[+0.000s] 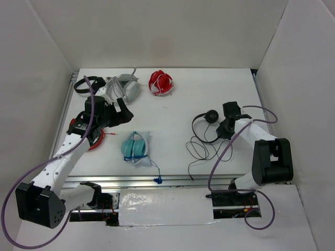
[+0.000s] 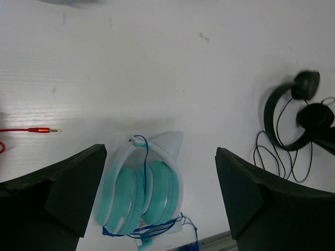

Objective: Wrap the headphones

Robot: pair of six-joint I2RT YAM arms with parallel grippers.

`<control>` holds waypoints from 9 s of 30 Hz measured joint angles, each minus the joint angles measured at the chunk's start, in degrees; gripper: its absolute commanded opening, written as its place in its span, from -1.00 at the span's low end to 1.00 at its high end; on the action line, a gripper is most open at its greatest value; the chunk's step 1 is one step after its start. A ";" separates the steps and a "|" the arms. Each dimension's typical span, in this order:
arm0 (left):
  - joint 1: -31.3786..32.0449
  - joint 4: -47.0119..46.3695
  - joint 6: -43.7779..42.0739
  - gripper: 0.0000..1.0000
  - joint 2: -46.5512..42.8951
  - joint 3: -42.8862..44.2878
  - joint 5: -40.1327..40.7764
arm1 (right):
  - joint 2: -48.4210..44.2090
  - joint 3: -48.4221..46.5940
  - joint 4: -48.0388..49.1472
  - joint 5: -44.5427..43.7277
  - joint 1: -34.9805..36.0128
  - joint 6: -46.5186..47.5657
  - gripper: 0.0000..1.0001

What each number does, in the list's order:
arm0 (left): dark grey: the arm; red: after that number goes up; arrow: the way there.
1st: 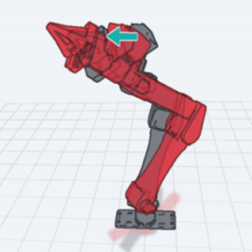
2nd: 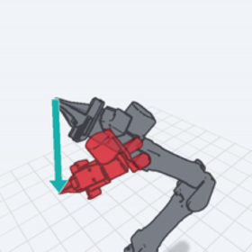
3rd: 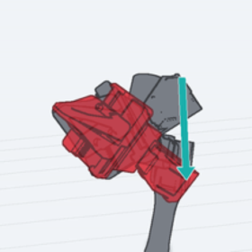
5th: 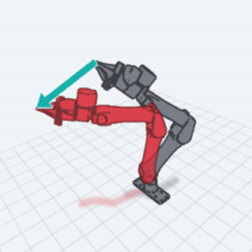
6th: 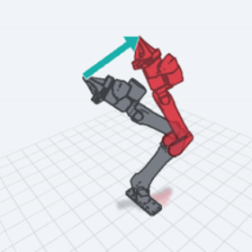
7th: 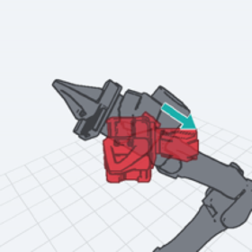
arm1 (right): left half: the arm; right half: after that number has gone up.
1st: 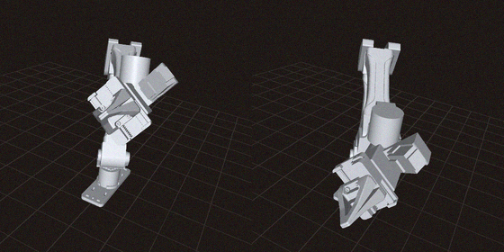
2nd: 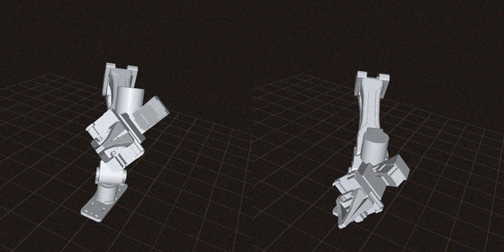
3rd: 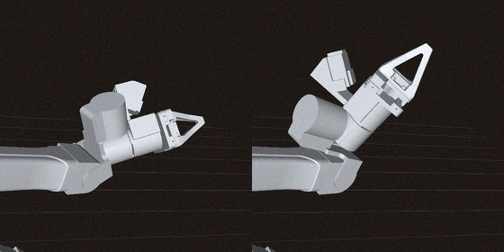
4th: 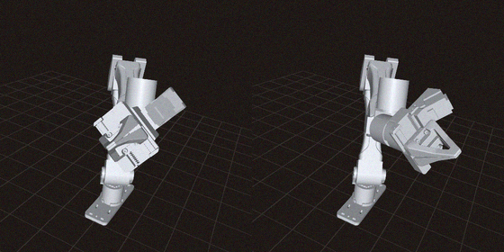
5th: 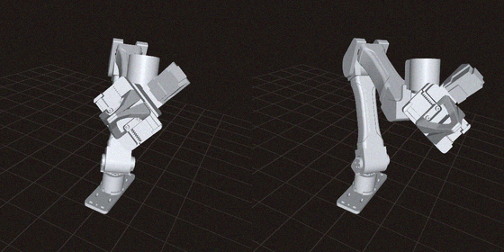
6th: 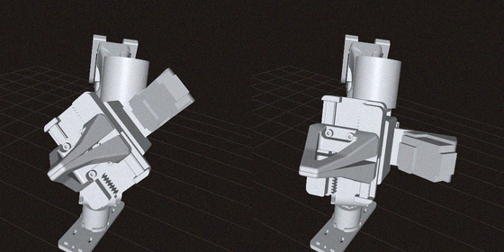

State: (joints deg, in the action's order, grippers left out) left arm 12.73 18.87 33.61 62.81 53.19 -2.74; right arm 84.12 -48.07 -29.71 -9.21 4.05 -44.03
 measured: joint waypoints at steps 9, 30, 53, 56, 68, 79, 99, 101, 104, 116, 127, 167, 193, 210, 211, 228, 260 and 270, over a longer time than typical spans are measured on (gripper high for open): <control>9.84 -2.89 -0.85 0.99 9.68 5.33 -4.61 | -0.63 -4.68 -1.62 -1.99 5.66 -0.33 -1.00; 23.98 -4.57 10.14 0.34 30.62 20.96 9.81 | -5.77 -11.52 1.38 0.94 22.43 -23.93 -1.00; 24.61 9.68 12.37 -1.00 34.51 32.94 26.67 | -6.82 -13.40 6.58 0.46 32.24 -14.73 0.99; 24.33 11.10 10.64 -1.00 34.51 35.82 27.61 | -12.11 -12.13 8.87 2.08 32.35 -7.41 0.99; 17.18 16.79 3.34 -1.00 34.60 49.09 22.99 | -36.98 9.57 14.80 3.37 29.51 19.52 1.00; 15.47 20.68 -0.76 -1.00 33.94 63.71 20.22 | -17.62 11.28 28.65 -0.31 26.73 36.06 0.99; 4.09 23.54 -1.75 -1.00 31.43 74.16 15.21 | 12.07 -11.56 16.65 11.80 24.79 42.71 -0.71; 2.60 23.52 -1.62 -1.00 31.43 73.92 15.06 | 13.31 -11.56 14.45 12.13 25.70 42.77 -1.00; 0.79 23.67 -1.14 -1.00 31.61 73.16 16.50 | 12.17 -9.38 13.14 10.10 29.57 41.88 -1.00; 1.44 24.02 1.60 -1.00 44.19 71.23 21.44 | -4.00 -14.47 -1.86 -6.73 53.09 40.70 -1.00; 11.74 17.79 -9.05 -1.00 46.64 56.02 23.85 | -1.29 -32.04 -18.49 -21.42 60.96 53.22 -1.00; 38.27 -4.63 -45.55 -1.00 13.31 14.88 -10.49 | 8.07 -50.40 -6.16 27.80 8.87 75.17 -1.00; 36.35 -4.17 -26.73 -1.00 14.21 24.76 14.21 | -7.69 -6.29 27.71 30.58 3.15 40.22 -1.00; 33.18 0.44 -11.47 -1.00 18.75 36.96 32.94 | -6.67 10.10 40.68 26.88 17.20 24.20 -1.00; 31.61 1.01 -9.75 -1.00 19.71 37.92 33.20 | -7.48 11.98 41.42 26.69 18.18 23.39 -1.00; 20.72 15.06 3.06 -1.00 37.99 48.17 43.41 | -22.25 8.66 28.65 2.71 42.47 24.68 -1.00; 31.47 -3.04 -26.64 -1.00 29.16 24.22 18.82 | -12.07 -7.45 39.74 -23.41 32.24 73.70 -0.03; 31.69 0.79 -29.07 -1.00 29.46 23.28 19.32 | -12.68 -7.91 41.16 -21.53 26.08 74.20 -0.02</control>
State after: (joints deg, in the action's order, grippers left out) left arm 44.42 19.66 4.54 92.27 76.47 16.58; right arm 71.44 -55.99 11.44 -30.74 30.13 30.17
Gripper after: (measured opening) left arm 0.180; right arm 0.492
